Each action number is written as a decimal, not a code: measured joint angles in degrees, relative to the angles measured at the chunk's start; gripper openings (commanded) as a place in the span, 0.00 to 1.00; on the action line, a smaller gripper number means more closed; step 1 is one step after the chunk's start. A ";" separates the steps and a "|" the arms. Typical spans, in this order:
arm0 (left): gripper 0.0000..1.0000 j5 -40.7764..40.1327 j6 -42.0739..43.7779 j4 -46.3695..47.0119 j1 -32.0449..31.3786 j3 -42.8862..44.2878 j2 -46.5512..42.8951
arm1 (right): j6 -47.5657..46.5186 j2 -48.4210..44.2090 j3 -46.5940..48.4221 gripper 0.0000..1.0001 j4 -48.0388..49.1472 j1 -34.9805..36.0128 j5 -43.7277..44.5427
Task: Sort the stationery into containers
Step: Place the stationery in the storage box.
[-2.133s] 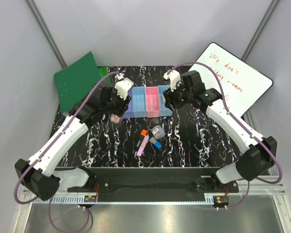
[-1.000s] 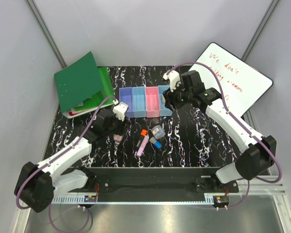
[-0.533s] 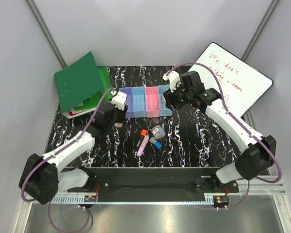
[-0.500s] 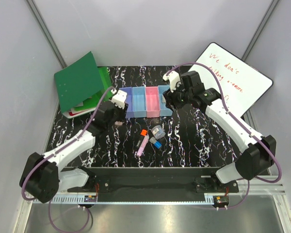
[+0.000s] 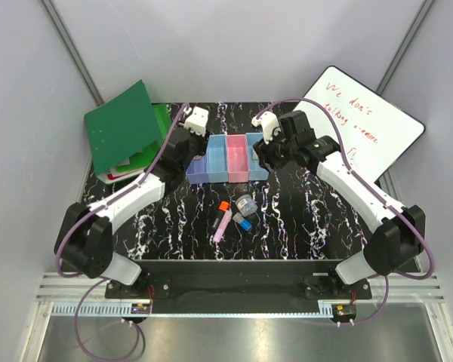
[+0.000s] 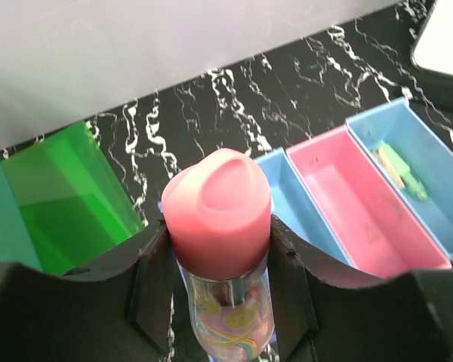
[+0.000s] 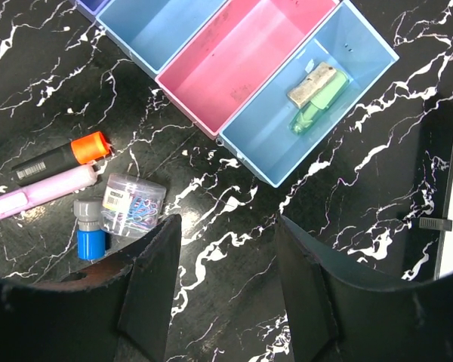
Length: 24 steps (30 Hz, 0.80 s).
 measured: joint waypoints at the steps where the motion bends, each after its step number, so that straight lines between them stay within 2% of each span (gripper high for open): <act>1: 0.00 -0.31 0.13 0.28 0.11 1.07 1.18 | -0.02 0.07 0.02 0.60 0.00 -0.02 0.15; 10: 0.00 -2.29 -0.11 4.72 2.29 3.50 11.19 | -0.20 2.27 2.25 0.60 -0.13 -0.33 1.07; 24: 0.00 -3.61 -3.41 7.89 3.50 3.50 15.37 | -1.25 2.80 3.37 0.60 -0.13 -0.68 2.12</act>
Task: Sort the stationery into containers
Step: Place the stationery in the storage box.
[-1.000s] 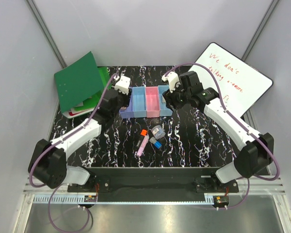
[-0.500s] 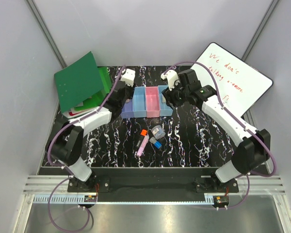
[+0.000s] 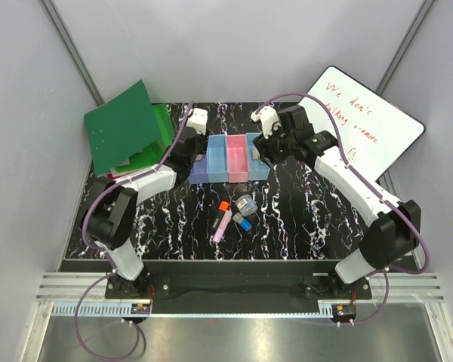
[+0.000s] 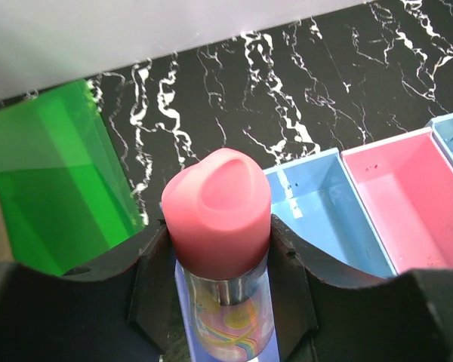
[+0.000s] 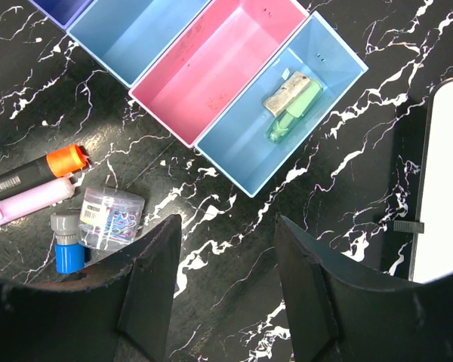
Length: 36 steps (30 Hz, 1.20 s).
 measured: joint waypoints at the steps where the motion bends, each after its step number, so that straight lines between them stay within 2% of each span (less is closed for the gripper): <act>1: 0.00 0.02 -0.31 0.04 0.00 0.00 0.44 | -0.07 0.00 0.00 0.60 0.00 -0.09 0.00; 13: 0.00 -0.39 -4.04 -1.01 0.00 1.99 7.34 | -0.33 0.00 0.00 0.60 0.00 -0.83 0.44; 36: 0.00 -3.08 -6.40 -2.73 0.00 2.08 7.48 | -1.05 0.00 0.00 0.60 0.00 -1.20 0.85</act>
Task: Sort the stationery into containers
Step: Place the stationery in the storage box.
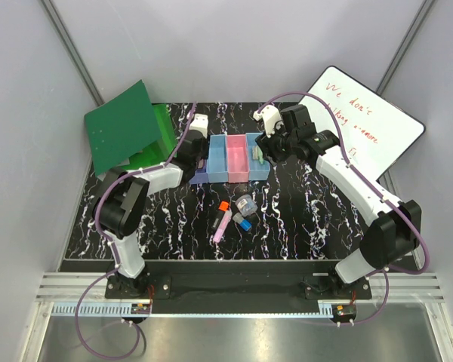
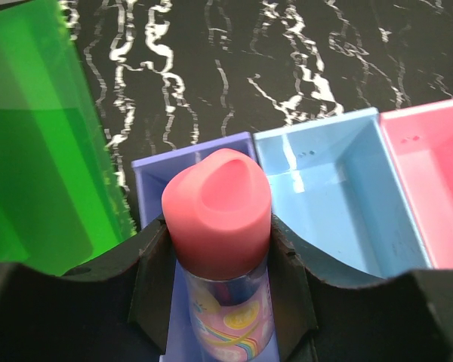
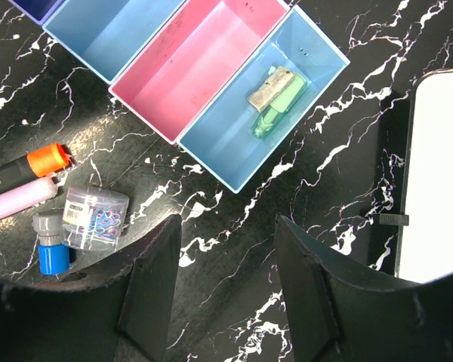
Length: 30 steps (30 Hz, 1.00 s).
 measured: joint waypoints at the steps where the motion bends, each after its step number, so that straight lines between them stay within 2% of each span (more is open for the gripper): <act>1: 0.00 -0.55 0.00 -0.02 0.00 0.00 -0.11 | -0.02 0.00 0.00 0.61 0.00 -0.02 0.07; 7: 0.00 -4.26 -1.55 -1.42 0.00 -1.44 -3.04 | -0.11 0.00 0.00 0.61 0.00 -0.04 0.61; 16: 0.00 -4.04 -4.63 -4.02 -0.55 -6.34 -8.96 | -0.11 0.00 0.00 0.60 0.00 -0.04 0.63; 27: 0.00 -3.93 -4.70 -5.57 -1.57 -8.17 -9.25 | -0.37 0.00 -0.07 0.61 0.04 -0.04 0.92; 28: 0.02 -3.93 -4.70 -5.73 -1.64 -8.17 -9.25 | -0.39 -0.02 -0.07 0.61 0.04 -0.04 0.94; 29: 0.11 -3.93 -4.70 -5.84 -1.68 -8.17 -9.25 | -0.50 -0.02 -0.07 0.61 0.09 -0.04 0.98; 30: 0.10 -3.91 -4.72 -5.99 -1.73 -8.17 -9.25 | -0.55 -0.02 -0.07 0.61 0.11 -0.04 1.01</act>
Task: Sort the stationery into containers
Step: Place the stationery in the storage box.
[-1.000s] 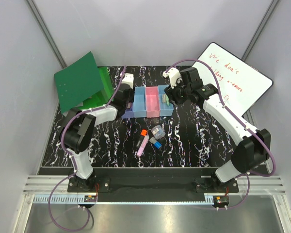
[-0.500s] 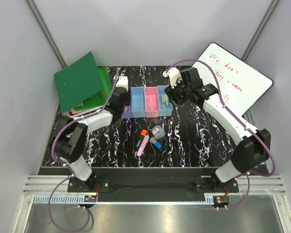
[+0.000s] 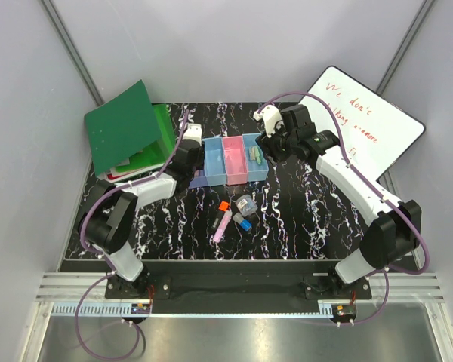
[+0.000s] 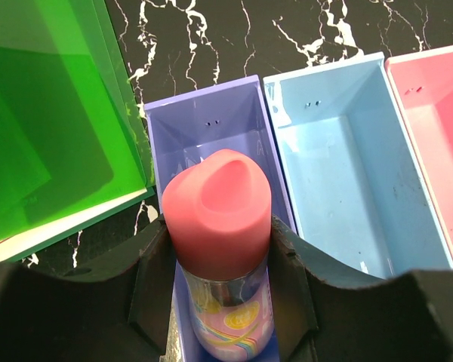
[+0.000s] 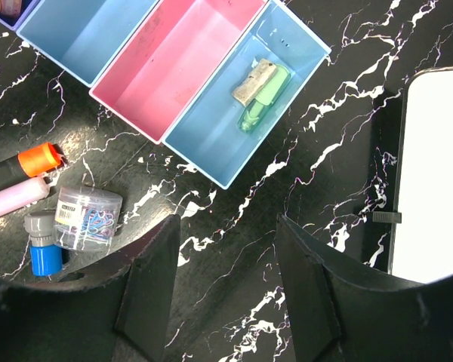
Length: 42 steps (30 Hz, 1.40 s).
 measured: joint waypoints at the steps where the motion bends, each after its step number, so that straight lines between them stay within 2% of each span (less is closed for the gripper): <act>1: 0.04 0.00 -0.07 -0.15 -0.07 0.02 0.00 | -0.02 0.00 0.00 0.61 0.02 0.00 0.02; 5: 0.07 0.26 -0.15 -0.85 -0.22 0.02 0.00 | -0.11 0.00 -0.11 0.61 0.22 0.00 0.07; 7: 0.00 0.28 -0.13 -0.92 -0.31 0.04 0.00 | -0.20 0.00 -0.28 0.61 0.24 0.00 0.07; 9: 0.00 0.28 -0.13 -0.98 -0.33 0.04 0.00 | -0.22 0.00 -0.59 0.61 0.28 0.00 0.07; 12: 0.12 0.28 -0.13 -1.01 -0.33 0.04 0.00 | -0.26 0.00 -0.79 0.62 0.24 0.00 0.09; 18: 0.15 0.39 -0.11 -1.64 -0.33 0.57 0.00 | -0.48 -0.02 -0.79 0.62 0.26 0.00 0.11; 19: 0.12 0.42 -0.09 -1.68 -0.35 0.63 0.00 | -0.52 -0.02 -0.79 0.62 0.26 0.00 0.11; 20: 0.01 0.42 -0.09 -1.86 -0.37 0.70 0.00 | -0.57 -0.02 -0.79 0.62 0.26 0.00 0.11; 21: 0.00 0.44 -0.09 -1.99 -0.37 0.81 0.00 | -0.61 -0.02 -0.79 0.62 0.26 0.00 0.11; 31: 0.00 -0.74 1.84 -0.28 -0.39 1.73 1.09 | -0.66 -0.22 -1.20 0.62 0.42 0.00 0.11; 42: 0.00 -1.81 5.31 3.74 0.68 10.49 10.36 | -0.66 -0.22 -1.40 0.62 0.68 0.00 0.11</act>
